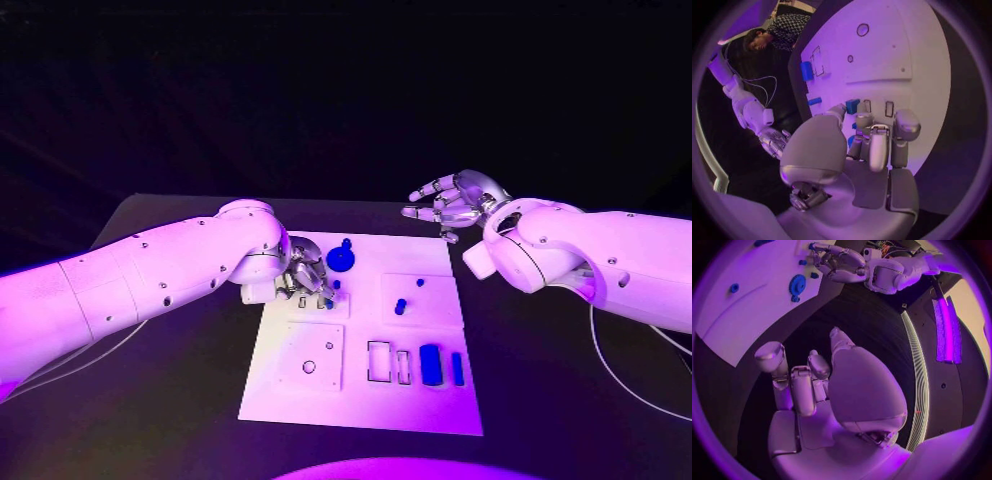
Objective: Assemble the parts on the task board
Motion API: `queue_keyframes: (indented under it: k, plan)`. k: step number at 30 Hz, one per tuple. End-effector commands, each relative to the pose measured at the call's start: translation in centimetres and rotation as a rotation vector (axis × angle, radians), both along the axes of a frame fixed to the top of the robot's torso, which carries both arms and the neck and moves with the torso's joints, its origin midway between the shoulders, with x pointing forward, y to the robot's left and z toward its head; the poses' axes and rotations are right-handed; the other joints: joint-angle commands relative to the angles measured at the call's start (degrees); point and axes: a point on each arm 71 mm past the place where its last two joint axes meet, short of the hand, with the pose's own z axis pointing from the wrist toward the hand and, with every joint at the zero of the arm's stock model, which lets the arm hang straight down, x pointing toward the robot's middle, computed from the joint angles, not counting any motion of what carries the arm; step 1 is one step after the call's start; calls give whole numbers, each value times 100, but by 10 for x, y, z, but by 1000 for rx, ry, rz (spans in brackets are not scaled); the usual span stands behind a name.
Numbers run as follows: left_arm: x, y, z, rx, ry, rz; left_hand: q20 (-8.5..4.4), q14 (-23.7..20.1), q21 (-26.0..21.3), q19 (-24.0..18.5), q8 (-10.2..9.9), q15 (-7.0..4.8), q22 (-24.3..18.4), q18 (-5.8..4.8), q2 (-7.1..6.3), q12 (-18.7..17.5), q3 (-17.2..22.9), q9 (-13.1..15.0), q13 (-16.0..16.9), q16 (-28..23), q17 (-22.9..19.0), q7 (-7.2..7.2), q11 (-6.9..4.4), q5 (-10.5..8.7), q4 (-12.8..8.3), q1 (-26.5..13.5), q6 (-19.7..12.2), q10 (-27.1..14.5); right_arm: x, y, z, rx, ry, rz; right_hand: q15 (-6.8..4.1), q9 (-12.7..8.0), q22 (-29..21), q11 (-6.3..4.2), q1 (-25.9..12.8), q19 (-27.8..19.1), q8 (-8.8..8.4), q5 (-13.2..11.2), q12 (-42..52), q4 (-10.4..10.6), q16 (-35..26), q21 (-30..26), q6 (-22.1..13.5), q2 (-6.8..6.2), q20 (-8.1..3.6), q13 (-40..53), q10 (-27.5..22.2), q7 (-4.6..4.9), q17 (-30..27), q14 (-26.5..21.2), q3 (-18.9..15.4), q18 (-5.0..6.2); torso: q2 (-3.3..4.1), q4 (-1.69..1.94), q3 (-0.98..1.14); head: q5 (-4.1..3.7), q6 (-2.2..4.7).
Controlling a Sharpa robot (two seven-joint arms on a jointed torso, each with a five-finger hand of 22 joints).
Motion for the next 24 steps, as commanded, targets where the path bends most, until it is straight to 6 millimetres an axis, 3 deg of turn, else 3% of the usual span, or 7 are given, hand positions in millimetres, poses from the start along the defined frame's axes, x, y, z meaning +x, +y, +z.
queue_keyframes:
  k: [1,8,10,13,18,24]
  plan:
    - [-1,-3,0,-11,15,-22,-29,455,21,14,0,-51,8,-108,3,38,43,10,12,31,1124,-2,-13,32,3,53,47,39,0,1,0,-7,-1,20,42,-6,-5,-6,-15,-28,37,-32,11,-9,-31,-28,-12,53,-8,2,-25,11,220,242,30,53,-2,-2,4,2,-4]
    - [-1,-3,0,-18,18,-23,-57,459,51,9,-7,-93,42,-111,53,27,388,86,31,31,1132,-49,-58,27,-1,384,88,87,0,1,0,-8,0,20,42,-6,-5,-6,-15,-28,37,-32,11,-9,-31,-28,-12,53,-8,2,-25,11,220,242,30,53,-2,-1,5,-6,-1]
    - [-1,-3,0,-22,19,-21,-76,457,61,5,27,-121,55,-110,59,28,672,156,59,28,1126,-68,-84,28,-10,600,103,123,0,1,-1,-8,1,20,42,-6,-5,-6,-15,-28,37,-32,11,-9,-31,-28,-12,53,-8,2,-25,11,220,242,30,53,-2,-1,4,-6,-6]
    - [-2,-2,0,-34,27,-14,-93,456,68,-2,78,-134,62,-111,-10,35,1042,263,96,25,1125,-81,-98,27,-23,760,89,177,0,1,-1,-8,2,21,42,-6,-5,-6,-15,-28,37,-32,11,-9,-31,-28,-12,53,-8,2,-25,11,220,242,30,53,-1,-1,5,-3,-4]
    - [-2,2,0,-65,47,10,-106,453,79,-15,255,-141,64,-113,-344,24,2175,590,143,15,1114,-92,-112,26,-91,846,31,282,0,1,-1,-11,-1,22,42,-6,-5,-6,-15,-28,37,-32,11,-9,-31,-28,-12,53,-8,2,-25,11,220,242,30,53,0,-6,4,-12,2]
    - [-1,8,2,-101,50,55,-112,460,104,16,319,-152,107,-121,-512,66,2665,739,219,18,1127,-103,-121,22,-212,695,35,371,0,0,-1,-16,-5,21,39,-5,-6,-9,-15,-26,53,-34,17,-11,-33,-33,-4,64,-9,1,-21,8,218,242,40,54,-9,5,0,-15,7]
